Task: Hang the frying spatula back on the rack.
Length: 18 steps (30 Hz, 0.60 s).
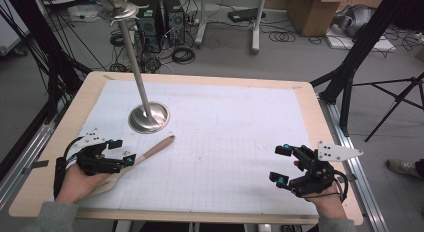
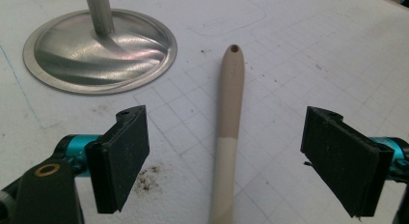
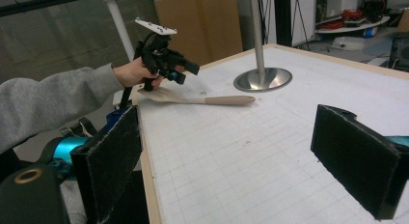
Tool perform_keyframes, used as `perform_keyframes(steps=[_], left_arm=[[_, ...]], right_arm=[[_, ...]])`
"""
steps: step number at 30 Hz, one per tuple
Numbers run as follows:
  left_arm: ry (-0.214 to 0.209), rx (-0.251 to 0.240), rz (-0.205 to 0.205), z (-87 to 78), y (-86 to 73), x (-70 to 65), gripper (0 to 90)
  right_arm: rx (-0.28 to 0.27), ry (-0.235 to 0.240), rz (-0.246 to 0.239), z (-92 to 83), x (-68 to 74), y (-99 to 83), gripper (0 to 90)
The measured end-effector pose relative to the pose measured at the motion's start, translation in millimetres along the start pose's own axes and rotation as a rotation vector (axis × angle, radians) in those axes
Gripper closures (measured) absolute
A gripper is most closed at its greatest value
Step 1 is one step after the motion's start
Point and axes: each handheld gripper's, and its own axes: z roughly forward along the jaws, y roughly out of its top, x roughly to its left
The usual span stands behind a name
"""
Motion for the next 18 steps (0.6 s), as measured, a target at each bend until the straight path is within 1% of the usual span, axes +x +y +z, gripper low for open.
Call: perform_keyframes(steps=[3,4,5,7,8,9,12,15,16,18], left_arm=[[-0.003,0.008,0.006,1.1,-1.2,0.2,19.3],[0.003,0.017,0.015,2.6,-2.3,-0.1,19.6],[0.003,0.017,0.015,2.6,-2.3,-0.1,20.0],[0.001,0.036,0.02,4.8,-3.5,-1.1,20.1],[0.002,0.055,0.038,7.0,-4.6,-3.2,21.6],[0.002,0.055,0.038,7.0,-4.6,-3.2,22.0],[-0.001,0.083,0.064,10.7,-6.0,-6.1,22.6],[-0.004,0.087,0.07,12.3,-7.0,-7.7,23.8],[-0.008,0.094,0.083,13.2,-8.0,-7.8,24.0],[-0.016,0.095,0.091,13.7,-9.6,-7.7,25.2]], right_arm=[[0.0,0.001,0.002,-0.2,0.1,0.1,9.8],[0.002,0.0,0.005,-0.4,0.1,-0.1,9.8],[0.002,0.0,0.005,-0.4,0.1,-0.1,9.8],[0.002,-0.001,0.005,-0.5,0.1,0.0,9.8],[0.002,0.0,0.004,-0.5,0.3,0.1,9.7],[0.001,0.0,0.002,-0.5,0.2,0.3,9.7],[0.0,-0.001,0.005,-0.8,0.2,0.3,9.7],[0.0,0.0,0.004,-0.9,0.1,0.3,9.7],[0.001,-0.001,0.003,-0.9,0.1,0.4,9.7],[-0.001,0.001,0.006,-0.9,0.6,0.6,9.7]])
